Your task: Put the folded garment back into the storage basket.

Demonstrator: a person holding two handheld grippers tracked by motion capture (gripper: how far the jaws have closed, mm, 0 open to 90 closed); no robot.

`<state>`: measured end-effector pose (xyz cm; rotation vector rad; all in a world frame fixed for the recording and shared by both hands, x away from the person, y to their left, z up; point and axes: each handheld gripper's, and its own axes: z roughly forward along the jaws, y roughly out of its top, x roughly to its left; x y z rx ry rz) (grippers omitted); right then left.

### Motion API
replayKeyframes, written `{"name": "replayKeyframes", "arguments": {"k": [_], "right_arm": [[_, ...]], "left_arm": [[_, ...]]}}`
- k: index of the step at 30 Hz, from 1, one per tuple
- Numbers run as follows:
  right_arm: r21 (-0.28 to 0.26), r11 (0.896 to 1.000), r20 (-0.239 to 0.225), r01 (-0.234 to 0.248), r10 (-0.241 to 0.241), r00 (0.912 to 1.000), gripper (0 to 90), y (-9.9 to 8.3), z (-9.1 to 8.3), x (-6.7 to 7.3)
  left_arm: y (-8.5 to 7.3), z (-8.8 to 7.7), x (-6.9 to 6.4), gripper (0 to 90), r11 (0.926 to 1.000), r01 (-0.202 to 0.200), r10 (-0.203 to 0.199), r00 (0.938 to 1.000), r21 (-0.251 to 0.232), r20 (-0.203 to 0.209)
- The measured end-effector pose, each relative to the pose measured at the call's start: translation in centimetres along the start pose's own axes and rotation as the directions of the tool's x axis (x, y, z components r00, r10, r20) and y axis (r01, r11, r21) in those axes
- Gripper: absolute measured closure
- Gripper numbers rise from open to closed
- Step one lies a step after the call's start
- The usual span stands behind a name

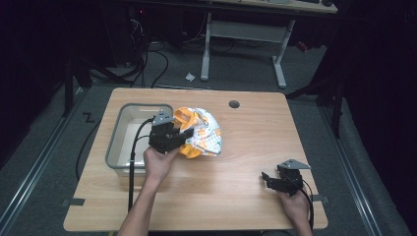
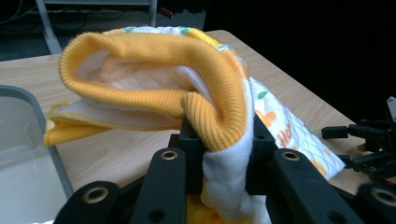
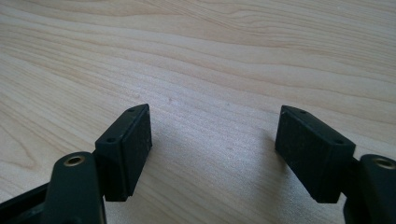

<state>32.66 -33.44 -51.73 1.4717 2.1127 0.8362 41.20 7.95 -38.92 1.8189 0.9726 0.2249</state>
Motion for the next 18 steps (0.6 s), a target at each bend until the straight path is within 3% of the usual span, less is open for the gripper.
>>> {"name": "replayKeyframes", "arguments": {"k": [9, 18], "right_arm": [[0.0, 1.0, 0.0, 0.0, 0.0, 1.0, 27.4, 0.0, 0.0, 0.0], [0.0, 1.0, 0.0, -0.001, 0.001, 1.0, 27.3, 0.0, 0.0, 0.0]], "left_arm": [[0.3, -1.6, 0.8, 74.1, 0.9999, 0.0, 0.0, 0.9999, -0.011, -0.014], [0.4, -3.0, 2.0, 73.8, 0.9994, 0.027, -0.028, 0.9993, -0.021, -0.023]]}}
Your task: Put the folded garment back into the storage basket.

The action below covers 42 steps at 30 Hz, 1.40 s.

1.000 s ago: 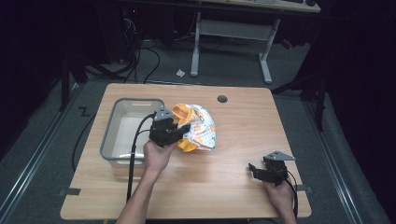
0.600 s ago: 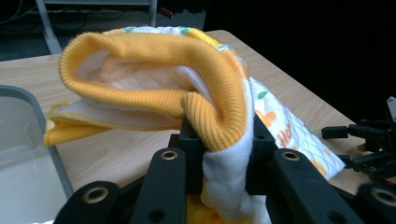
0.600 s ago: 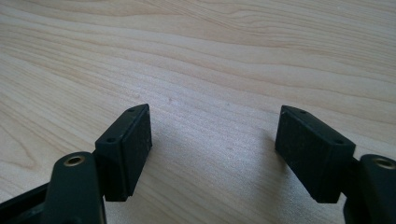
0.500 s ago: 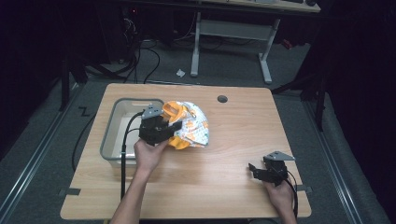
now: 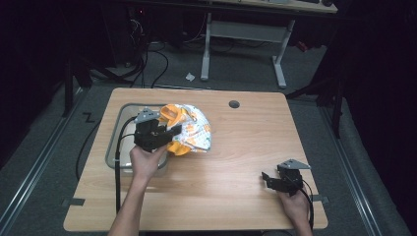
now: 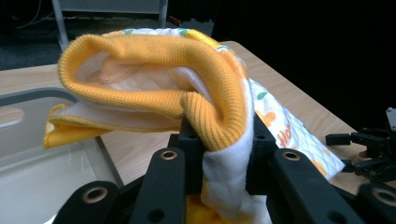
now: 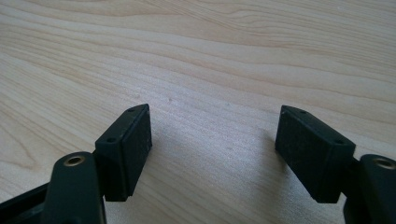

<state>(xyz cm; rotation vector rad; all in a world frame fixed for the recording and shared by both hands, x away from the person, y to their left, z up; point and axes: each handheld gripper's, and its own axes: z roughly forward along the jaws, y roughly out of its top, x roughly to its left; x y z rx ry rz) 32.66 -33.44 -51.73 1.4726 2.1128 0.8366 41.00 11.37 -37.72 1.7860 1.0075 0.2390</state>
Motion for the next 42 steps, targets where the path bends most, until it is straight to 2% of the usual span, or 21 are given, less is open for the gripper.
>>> {"name": "replayKeyframes", "arguments": {"k": [4, 10, 21, 27, 33, 38, 42], "right_arm": [[0.0, 1.0, 0.0, 0.0, 0.0, 1.0, 27.4, 0.0, 0.0, 0.0], [0.0, 1.0, 0.0, 0.001, -0.001, 1.0, 27.4, 0.0, 0.0, 0.0], [0.0, 1.0, 0.0, 0.001, -0.001, 1.0, 27.3, 0.0, 0.0, 0.0], [0.0, 1.0, 0.001, 0.001, -0.001, 1.0, 27.3, 0.0, 0.0, 0.0], [0.0, 1.0, 0.0, 0.002, -0.002, 1.0, 27.3, 0.0, 0.0, 0.0], [0.0, 1.0, 0.0, 0.0, 0.0, 1.0, 27.3, 0.0, 0.0, 0.0], [0.001, 1.0, 0.0, 0.0, 0.0, 1.0, 27.3, 0.0, 0.0, 0.0]], "left_arm": [[0.0, -0.6, 0.3, 73.8, 0.9999, -0.009, 0.009, 0.9999, 0.009, -0.014], [-0.1, -1.4, 0.9, 73.8, 1.0, -0.001, 0.001, 0.9997, 0.003, -0.023], [-0.3, -3.0, 2.3, 73.8, 0.9996, 0.026, -0.027, 0.9986, -0.011, -0.046], [-0.5, -3.7, 3.2, 73.8, 0.9993, 0.037, -0.037, 0.9974, -0.001, -0.062], [-0.8, -4.2, 4.1, 73.8, 0.9987, 0.052, -0.051, 0.9961, -0.001, -0.072], [-1.3, -4.4, 5.3, 73.6, 0.9967, 0.081, -0.079, 0.9928, 0.011, -0.09], [-1.5, -4.5, 5.6, 73.5, 0.9962, 0.086, -0.084, 0.9919, 0.015, -0.095]]}}
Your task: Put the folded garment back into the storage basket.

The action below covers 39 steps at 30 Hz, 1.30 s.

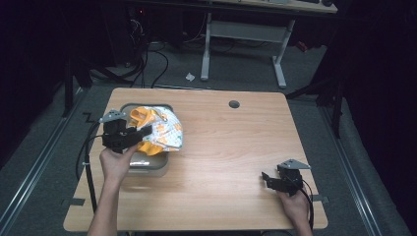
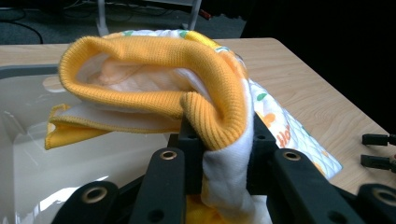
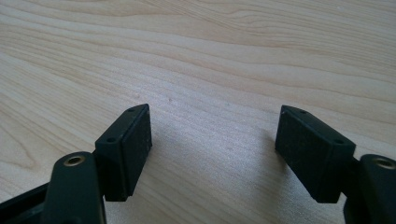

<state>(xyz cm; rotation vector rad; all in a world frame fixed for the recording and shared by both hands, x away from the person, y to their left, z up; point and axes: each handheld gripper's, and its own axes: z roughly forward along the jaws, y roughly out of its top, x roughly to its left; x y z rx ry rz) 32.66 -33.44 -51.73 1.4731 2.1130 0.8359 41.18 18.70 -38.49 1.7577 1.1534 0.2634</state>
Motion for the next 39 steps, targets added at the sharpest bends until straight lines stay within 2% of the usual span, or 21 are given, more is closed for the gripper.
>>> {"name": "replayKeyframes", "arguments": {"k": [4, 12, 14, 15, 21, 31, 36, 38, 39], "right_arm": [[0.0, 1.0, 0.0, -0.001, 0.001, 1.0, 27.3, 0.0, 0.0, 0.0], [0.0, 1.0, 0.0, -0.001, 0.001, 1.0, 27.3, 0.0, 0.0, 0.0], [-0.001, 1.0, 0.001, 0.002, -0.002, 1.0, 27.3, 0.0, 0.0, 0.0], [0.0, 1.0, 0.0, 0.0, 0.0, 1.0, 27.3, 0.0, 0.0, 0.0], [0.0, 1.0, 0.0, -0.001, 0.001, 1.0, 27.3, 0.0, 0.0, 0.0], [-0.003, 1.0, 0.001, 0.006, -0.006, 1.0, 27.3, 0.0, 0.0, 0.0], [-0.003, 1.0, 0.001, 0.008, -0.008, 1.0, 27.3, 0.0, 0.0, -0.1], [-0.003, 1.0, 0.001, 0.008, -0.008, 1.0, 27.3, 0.0, 0.0, -0.1], [-0.003, 1.0, 0.001, 0.008, -0.008, 1.0, 27.3, 0.0, 0.0, -0.1]], "left_arm": [[-0.1, 0.0, 0.4, 73.4, 0.9999, 0.002, -0.002, 0.9999, 0.012, -0.01], [-0.6, 0.4, 1.3, 73.2, 0.9975, -0.001, 0.004, 0.9994, 0.07, -0.034], [-0.7, 0.5, 1.6, 73.2, 0.9965, 0.003, 0.0, 0.9994, 0.083, -0.035], [-0.7, 0.6, 1.9, 73.2, 0.9958, 0.018, -0.015, 0.9995, 0.09, -0.027], [-0.9, 0.7, 2.5, 73.0, 0.9938, 0.023, -0.018, 0.9989, 0.109, -0.043], [-1.7, 1.8, 4.0, 72.5, 0.9818, 0.049, -0.03, 0.9944, 0.184, -0.102], [-2.0, 2.3, 4.7, 72.1, 0.9779, 0.068, -0.048, 0.9933, 0.198, -0.105], [-2.2, 2.7, 5.1, 71.8, 0.9734, 0.079, -0.054, 0.9912, 0.215, -0.12], [-2.2, 2.7, 5.1, 71.7, 0.9734, 0.079, -0.054, 0.9912, 0.215, -0.12]]}}
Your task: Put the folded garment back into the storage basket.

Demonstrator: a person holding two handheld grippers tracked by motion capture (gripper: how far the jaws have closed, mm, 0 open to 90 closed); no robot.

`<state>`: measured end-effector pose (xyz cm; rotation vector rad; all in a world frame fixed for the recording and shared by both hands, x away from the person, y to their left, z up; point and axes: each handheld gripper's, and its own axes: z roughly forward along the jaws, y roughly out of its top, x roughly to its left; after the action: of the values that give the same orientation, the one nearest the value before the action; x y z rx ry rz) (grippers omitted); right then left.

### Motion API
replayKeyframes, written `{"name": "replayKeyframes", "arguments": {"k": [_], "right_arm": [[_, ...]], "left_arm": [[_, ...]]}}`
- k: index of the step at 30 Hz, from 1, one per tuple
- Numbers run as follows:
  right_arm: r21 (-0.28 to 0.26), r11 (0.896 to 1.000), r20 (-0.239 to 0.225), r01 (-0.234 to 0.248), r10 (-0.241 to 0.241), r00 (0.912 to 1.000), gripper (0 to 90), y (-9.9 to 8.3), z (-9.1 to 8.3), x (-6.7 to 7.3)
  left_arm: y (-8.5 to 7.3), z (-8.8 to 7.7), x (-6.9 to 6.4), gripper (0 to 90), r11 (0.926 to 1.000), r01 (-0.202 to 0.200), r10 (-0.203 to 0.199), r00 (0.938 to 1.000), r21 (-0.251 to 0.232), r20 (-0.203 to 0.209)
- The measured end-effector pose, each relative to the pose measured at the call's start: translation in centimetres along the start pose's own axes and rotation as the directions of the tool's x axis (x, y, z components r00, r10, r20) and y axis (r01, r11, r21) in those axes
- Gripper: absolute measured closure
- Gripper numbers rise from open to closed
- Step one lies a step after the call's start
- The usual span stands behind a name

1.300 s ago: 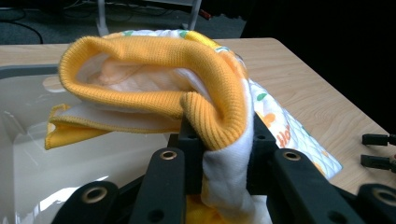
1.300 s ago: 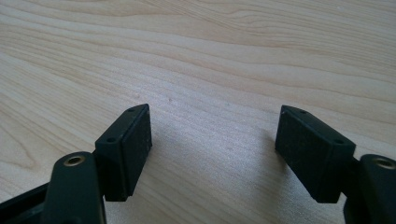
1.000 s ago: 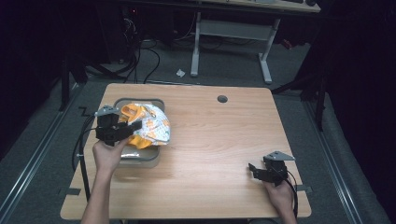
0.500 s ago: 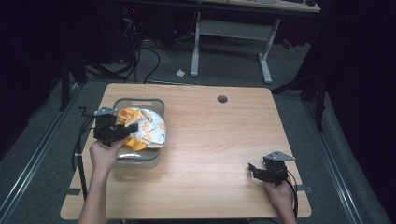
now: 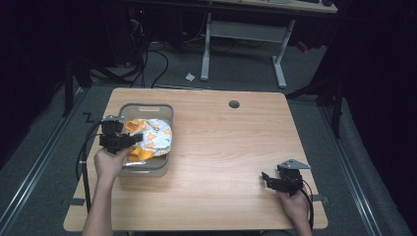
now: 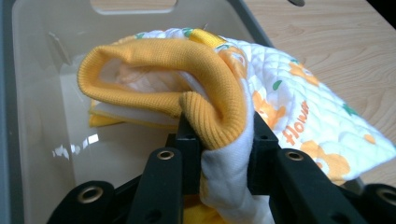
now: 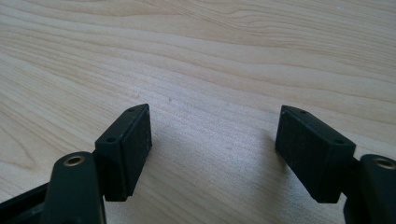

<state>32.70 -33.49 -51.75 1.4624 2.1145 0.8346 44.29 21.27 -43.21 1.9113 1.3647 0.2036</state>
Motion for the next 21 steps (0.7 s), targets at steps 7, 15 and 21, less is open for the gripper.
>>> {"name": "replayKeyframes", "arguments": {"k": [7, 15, 21], "right_arm": [[0.0, 1.0, 0.0, 0.0, 0.0, 1.0, 27.3, 0.0, 0.0, 0.0], [0.0, 1.0, 0.0, -0.001, 0.001, 1.0, 27.3, 0.0, 0.0, 0.0], [0.0, 1.0, 0.0, -0.001, 0.001, 1.0, 27.3, 0.0, 0.0, 0.0]], "left_arm": [[-0.2, 1.0, 0.2, 71.6, 0.9988, 0.001, 0.002, 0.9977, 0.049, -0.068], [-0.3, 2.0, -0.1, 68.8, 0.9959, -0.006, 0.018, 0.9905, 0.091, -0.136], [-0.3, 2.1, -0.1, 52.7, 0.9937, 0.007, 0.015, 0.9805, 0.112, -0.196]]}}
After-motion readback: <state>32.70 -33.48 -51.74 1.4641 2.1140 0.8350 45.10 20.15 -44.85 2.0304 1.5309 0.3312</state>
